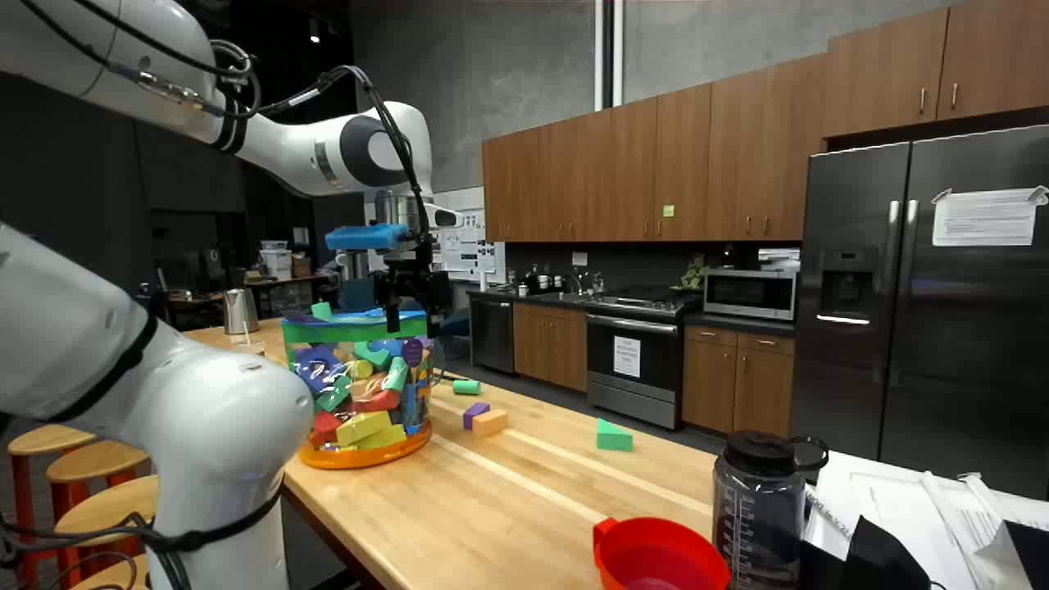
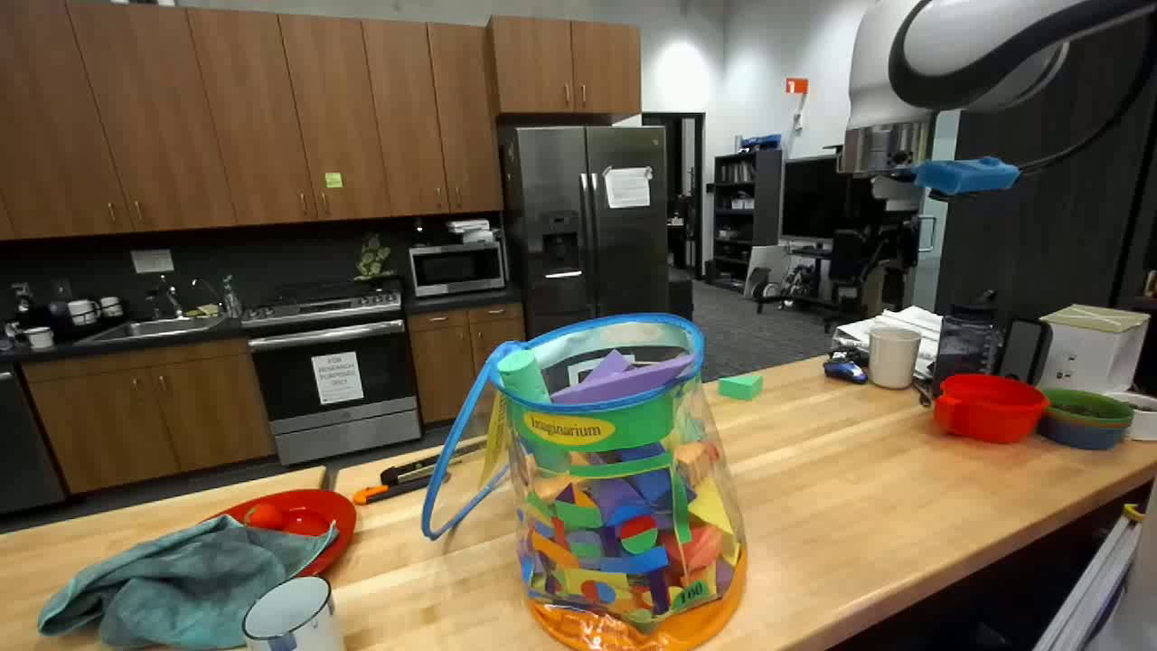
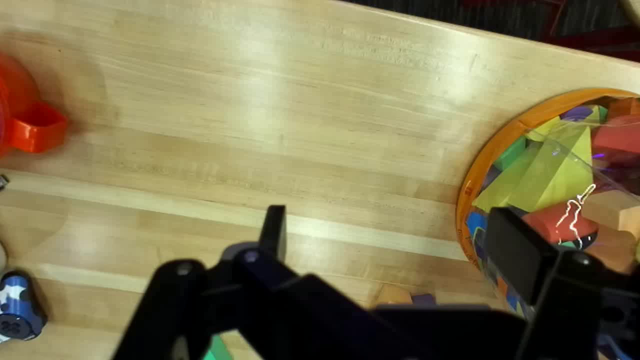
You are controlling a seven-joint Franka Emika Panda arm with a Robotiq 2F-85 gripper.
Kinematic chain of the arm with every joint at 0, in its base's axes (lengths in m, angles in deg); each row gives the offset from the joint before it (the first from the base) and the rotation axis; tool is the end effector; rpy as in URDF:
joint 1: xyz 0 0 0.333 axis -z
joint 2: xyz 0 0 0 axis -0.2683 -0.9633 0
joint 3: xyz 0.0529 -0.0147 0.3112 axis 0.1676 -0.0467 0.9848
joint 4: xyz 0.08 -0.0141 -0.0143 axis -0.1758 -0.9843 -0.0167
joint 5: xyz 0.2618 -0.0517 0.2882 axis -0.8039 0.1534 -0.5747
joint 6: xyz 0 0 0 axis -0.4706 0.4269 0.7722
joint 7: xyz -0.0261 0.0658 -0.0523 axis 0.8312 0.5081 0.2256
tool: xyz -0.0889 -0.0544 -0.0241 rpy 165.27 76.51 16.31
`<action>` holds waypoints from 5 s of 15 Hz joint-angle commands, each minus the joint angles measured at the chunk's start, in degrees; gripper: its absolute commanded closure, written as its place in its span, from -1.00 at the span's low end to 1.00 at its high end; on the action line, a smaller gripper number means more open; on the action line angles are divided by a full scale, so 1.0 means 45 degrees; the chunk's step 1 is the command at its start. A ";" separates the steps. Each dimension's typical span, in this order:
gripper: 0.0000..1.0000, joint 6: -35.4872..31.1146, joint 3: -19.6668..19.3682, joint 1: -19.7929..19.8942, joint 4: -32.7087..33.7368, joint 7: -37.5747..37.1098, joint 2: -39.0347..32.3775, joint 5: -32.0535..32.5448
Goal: Put the peach block in the bag
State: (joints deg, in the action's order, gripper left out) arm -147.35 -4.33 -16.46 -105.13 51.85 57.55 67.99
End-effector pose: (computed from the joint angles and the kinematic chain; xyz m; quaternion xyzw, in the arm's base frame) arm 0.3046 0.0136 0.4985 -0.9997 0.0236 -0.0072 0.0055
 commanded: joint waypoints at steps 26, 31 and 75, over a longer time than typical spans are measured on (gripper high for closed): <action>-1.00 0.0399 0.0706 0.0026 0.0394 -0.0372 -0.0418 0.0272; -1.00 0.0376 0.1510 0.0065 0.1751 -0.1567 -0.1559 0.0025; -1.00 -0.9684 0.3927 -0.0106 0.0786 -0.6662 -0.5660 -0.0748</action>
State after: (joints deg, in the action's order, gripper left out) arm -193.29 12.83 -16.85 -105.71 24.38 34.54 63.80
